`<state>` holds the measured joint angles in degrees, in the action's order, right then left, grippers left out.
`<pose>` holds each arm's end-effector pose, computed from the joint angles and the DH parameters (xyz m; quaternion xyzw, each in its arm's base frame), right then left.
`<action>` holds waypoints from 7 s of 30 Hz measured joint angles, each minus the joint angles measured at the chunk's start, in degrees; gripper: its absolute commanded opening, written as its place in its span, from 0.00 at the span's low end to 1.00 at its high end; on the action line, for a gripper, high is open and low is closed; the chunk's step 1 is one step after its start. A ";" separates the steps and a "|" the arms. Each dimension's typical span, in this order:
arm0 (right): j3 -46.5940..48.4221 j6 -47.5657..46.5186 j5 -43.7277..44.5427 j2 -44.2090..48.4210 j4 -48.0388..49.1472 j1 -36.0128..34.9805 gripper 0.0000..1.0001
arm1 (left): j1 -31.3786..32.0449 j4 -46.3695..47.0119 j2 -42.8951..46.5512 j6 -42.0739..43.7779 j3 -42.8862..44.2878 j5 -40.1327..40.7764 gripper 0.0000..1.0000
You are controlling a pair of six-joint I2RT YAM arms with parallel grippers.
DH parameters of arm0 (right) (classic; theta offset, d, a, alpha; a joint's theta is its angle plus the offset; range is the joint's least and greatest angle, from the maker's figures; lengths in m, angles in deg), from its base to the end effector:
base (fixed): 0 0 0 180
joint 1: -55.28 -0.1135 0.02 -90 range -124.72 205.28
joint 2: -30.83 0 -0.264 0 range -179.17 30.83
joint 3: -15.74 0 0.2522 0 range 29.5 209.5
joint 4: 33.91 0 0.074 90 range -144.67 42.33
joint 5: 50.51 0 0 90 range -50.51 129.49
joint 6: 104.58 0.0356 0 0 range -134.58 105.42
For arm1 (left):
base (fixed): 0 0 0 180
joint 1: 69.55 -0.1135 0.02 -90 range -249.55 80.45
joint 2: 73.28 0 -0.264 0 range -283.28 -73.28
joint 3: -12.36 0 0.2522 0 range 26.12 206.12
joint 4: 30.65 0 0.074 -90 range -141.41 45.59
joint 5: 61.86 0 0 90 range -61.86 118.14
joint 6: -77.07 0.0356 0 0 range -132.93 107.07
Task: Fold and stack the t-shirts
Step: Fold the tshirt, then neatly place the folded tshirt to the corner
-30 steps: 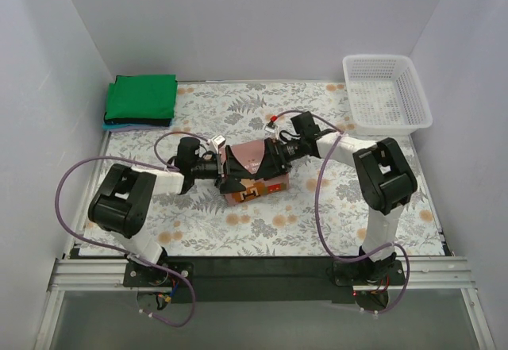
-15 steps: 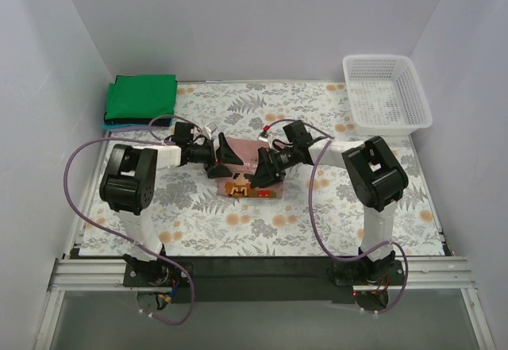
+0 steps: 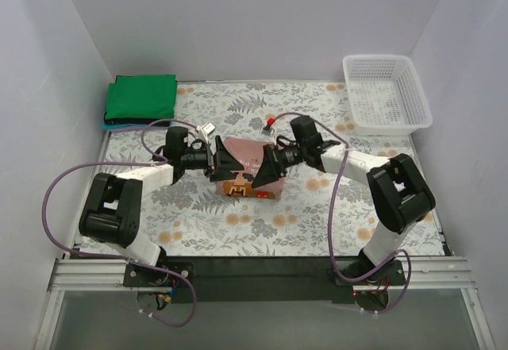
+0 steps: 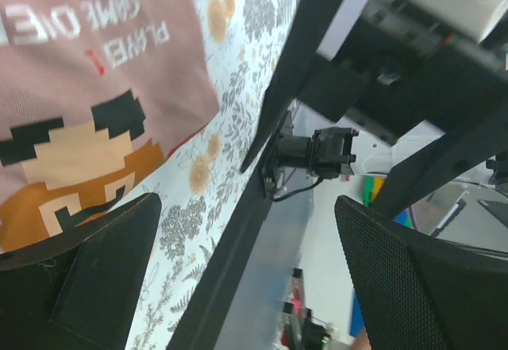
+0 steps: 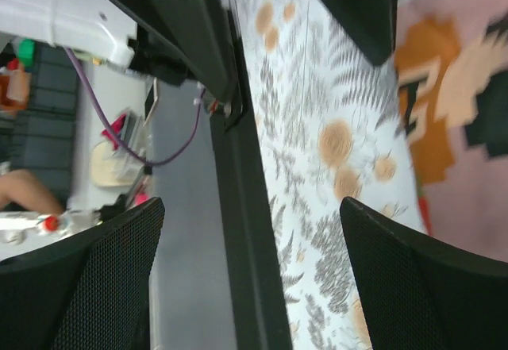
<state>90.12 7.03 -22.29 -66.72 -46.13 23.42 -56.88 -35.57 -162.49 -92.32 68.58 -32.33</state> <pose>0.2897 0.2170 0.2234 -0.3027 0.7385 0.5845 0.1464 0.2860 -0.0960 0.1839 0.2422 -0.7699 0.5871 0.0622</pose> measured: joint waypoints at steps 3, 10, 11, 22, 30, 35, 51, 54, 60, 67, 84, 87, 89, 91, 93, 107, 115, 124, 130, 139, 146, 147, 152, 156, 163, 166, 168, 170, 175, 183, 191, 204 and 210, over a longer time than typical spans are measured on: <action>-6.01 2.91 -1.05 -2.73 2.91 -2.14 0.98 | 1.55 2.62 -3.30 -2.60 -2.36 0.20 0.89; -7.61 3.78 -1.66 -11.98 4.46 -0.13 0.98 | 1.42 2.32 -11.47 -1.92 -3.02 3.87 0.88; -7.61 3.80 -2.14 -12.52 4.85 0.79 0.98 | 1.01 1.90 -12.15 -1.75 -2.95 3.87 0.88; -8.83 4.04 -5.70 -10.25 4.76 6.19 0.98 | -2.99 -4.17 -9.07 2.34 -1.55 -0.48 0.93; 4.37 5.77 -1.75 -6.16 5.64 6.97 0.98 | -0.31 7.43 -6.82 -6.82 5.73 -0.68 0.95; 7.19 6.88 0.35 -11.28 7.02 7.61 0.98 | 4.20 14.97 -14.73 -13.33 6.25 1.66 0.95; 21.68 0.68 6.62 -27.65 -4.46 11.52 0.98 | 0.85 15.61 -14.91 -12.57 -1.09 8.72 0.97; 23.54 -1.95 8.94 -27.52 -6.45 11.87 0.98 | 0.13 9.40 -11.45 -6.67 0.83 8.98 0.97; 23.50 -9.38 13.16 -19.65 -14.12 11.78 0.98 | -6.49 -8.48 1.51 7.08 12.55 14.95 0.97; 24.11 -25.75 29.49 -4.46 -21.42 2.21 0.93 | -22.69 -22.21 9.99 11.32 23.43 21.73 0.97; 26.77 -39.41 59.32 -15.04 -29.31 -29.44 0.57 | -33.44 -36.46 10.99 10.99 15.13 23.26 0.96; 28.41 -39.36 60.17 -18.12 -30.14 -31.28 0.54 | -33.38 -36.28 11.89 10.32 12.11 23.50 0.95; 29.73 -39.39 60.83 -19.65 -30.42 -32.30 0.53 | -33.38 -36.11 12.59 9.73 10.43 23.58 0.95; 31.28 -39.41 61.57 -20.83 -30.51 -32.87 0.53 | -33.38 -35.74 13.25 9.20 9.27 23.63 0.95; 32.13 -39.43 62.40 -21.46 -30.38 -33.16 0.52 | -33.38 -35.34 13.88 8.85 8.61 23.63 0.95; 33.27 -39.41 64.98 -25.83 -29.44 -33.70 0.02 | -33.38 -32.06 16.31 4.44 3.23 25.88 0.95; 33.79 -38.91 63.19 -25.51 -29.42 -32.39 0.01 | -33.20 -28.48 20.22 -2.32 -7.50 25.20 0.95; 33.81 -37.27 58.42 -20.06 -29.68 -29.75 0.01 | -23.65 -18.84 18.12 -11.08 -12.24 26.34 0.98; 34.60 -36.09 57.64 -19.19 -29.51 -29.18 0.01 | -16.13 -12.17 13.84 -16.83 -13.57 28.04 0.98; 37.88 -35.23 56.87 -19.21 -29.53 -29.16 0.01 | -10.82 -7.28 5.18 -19.47 -10.51 31.12 0.96; 38.99 -35.23 56.72 -19.23 -29.49 -28.85 0.01 | -7.80 -3.56 0.68 -21.31 -8.15 33.35 0.84; 39.06 -35.17 56.61 -19.28 -29.49 -28.83 0.01 | -7.63 -3.19 0.11 -21.49 -7.76 33.73 0.82; 41.20 -34.42 56.24 -20.83 -29.51 -28.30 0.01 | -5.33 -0.68 -3.48 -21.59 -5.01 35.34 0.79; 42.84 -33.53 57.07 -22.53 -29.44 -27.91 0.01 | -3.89 0.92 -5.84 -20.96 -2.99 37.20 0.71; 43.85 -32.46 57.35 -23.43 -29.46 -27.39 0.01 | -3.32 1.97 -7.15 -19.63 -1.95 39.54 0.66; 43.87 -32.26 57.33 -23.43 -29.46 -27.39 0.01 | -3.04 2.56 -7.41 -19.37 -1.88 40.19 0.66; 43.87 -32.22 57.29 -23.43 -29.44 -27.39 0.01 | -2.86 3.21 -7.85 -19.26 -1.66 40.28 0.65; 43.87 -32.06 57.16 -23.43 -29.44 -27.39 0.01 | -2.73 3.69 -8.33 -19.12 -1.40 40.46 0.62; 43.98 -31.87 57.11 -23.43 -29.44 -27.39 0.01 | -2.40 4.42 -9.53 -18.82 -0.63 40.76 0.54; 43.98 -32.09 57.24 -23.43 -29.83 -27.36 0.28 | -1.29 1.53 -11.21 -13.03 1.11 43.65 0.00; 38.21 -32.02 55.32 -14.91 -31.85 -19.15 0.79 | -1.18 -6.01 -16.83 2.51 16.20 47.28 0.00; 25.92 -34.21 52.06 2.97 -34.60 0.66 0.98 | -5.70 -18.95 -36.41 22.53 53.35 49.40 0.00; 23.02 -35.19 49.66 4.09 -35.47 0.74 0.98 | -9.55 -22.51 -39.87 29.03 64.39 49.46 0.00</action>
<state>113.14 -28.16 27.37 -62.64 -81.60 24.17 -66.43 -58.08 -202.36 -63.30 132.97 17.13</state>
